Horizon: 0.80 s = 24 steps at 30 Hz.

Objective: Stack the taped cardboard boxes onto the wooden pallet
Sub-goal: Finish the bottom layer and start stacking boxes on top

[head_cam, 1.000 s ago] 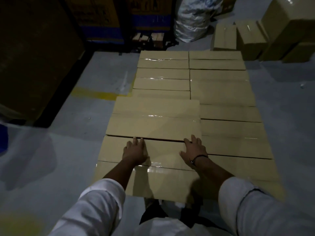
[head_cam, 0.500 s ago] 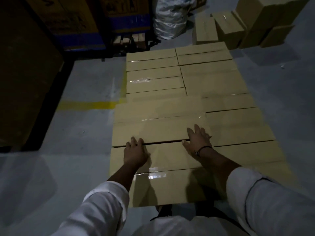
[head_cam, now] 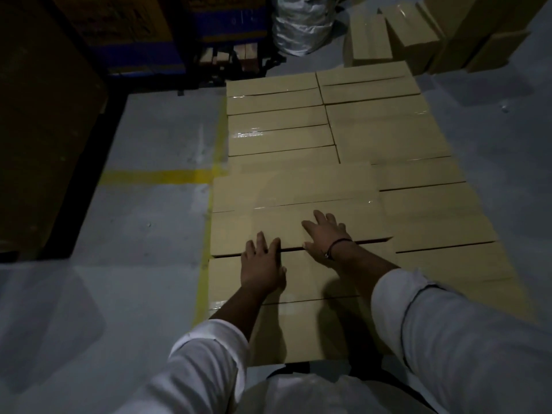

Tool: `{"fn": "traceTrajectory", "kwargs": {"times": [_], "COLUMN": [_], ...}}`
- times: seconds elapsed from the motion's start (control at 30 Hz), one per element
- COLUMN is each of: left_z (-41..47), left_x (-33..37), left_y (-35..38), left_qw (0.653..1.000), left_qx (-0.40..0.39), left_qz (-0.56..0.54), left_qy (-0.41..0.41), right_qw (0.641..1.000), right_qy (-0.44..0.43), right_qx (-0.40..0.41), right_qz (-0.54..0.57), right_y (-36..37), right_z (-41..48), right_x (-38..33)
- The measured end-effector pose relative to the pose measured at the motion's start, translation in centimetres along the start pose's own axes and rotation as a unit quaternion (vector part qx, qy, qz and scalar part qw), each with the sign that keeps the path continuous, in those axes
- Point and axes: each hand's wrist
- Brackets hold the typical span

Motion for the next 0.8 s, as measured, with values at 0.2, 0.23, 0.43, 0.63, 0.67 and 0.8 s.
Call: {"fn": "traceTrajectory", "kwargs": {"times": [0.2, 0.23, 0.43, 0.63, 0.67, 0.8], "left_z": [1.1, 1.3, 1.6, 1.6, 1.6, 1.9], "left_x": [-3.6, -4.3, -8.9, -8.5, -8.4, -8.6], "left_y": [-0.1, 0.0, -0.3, -0.8, -0.8, -0.6], "left_qw": [0.999, 0.999, 0.990, 0.984, 0.982, 0.971], "left_qx": [0.023, 0.027, 0.038, 0.023, 0.020, 0.012], "left_qz": [-0.024, -0.028, -0.080, -0.121, -0.130, -0.177], "left_qy": [-0.006, -0.017, -0.111, -0.129, -0.137, -0.159], "right_qw": [0.995, 0.991, 0.948, 0.942, 0.942, 0.941], "right_qy": [0.081, 0.115, 0.274, 0.264, 0.264, 0.252], "right_qx": [0.031, 0.044, 0.090, 0.099, 0.101, 0.107], "right_qz": [0.050, 0.055, 0.135, 0.184, 0.182, 0.198], "right_y": [0.4, 0.5, 1.9, 2.3, 2.2, 2.1], "right_z": [-1.4, -1.9, -5.4, -6.3, -6.3, -6.6], "right_x": [2.5, 3.3, 8.4, 9.2, 9.3, 9.7]}}
Point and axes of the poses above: each hand's wrist, its own z-axis towards the middle knuckle, its own y-axis out of the palm, x = y × z, and after that the axes turned 12 degrees about -y, right-handed
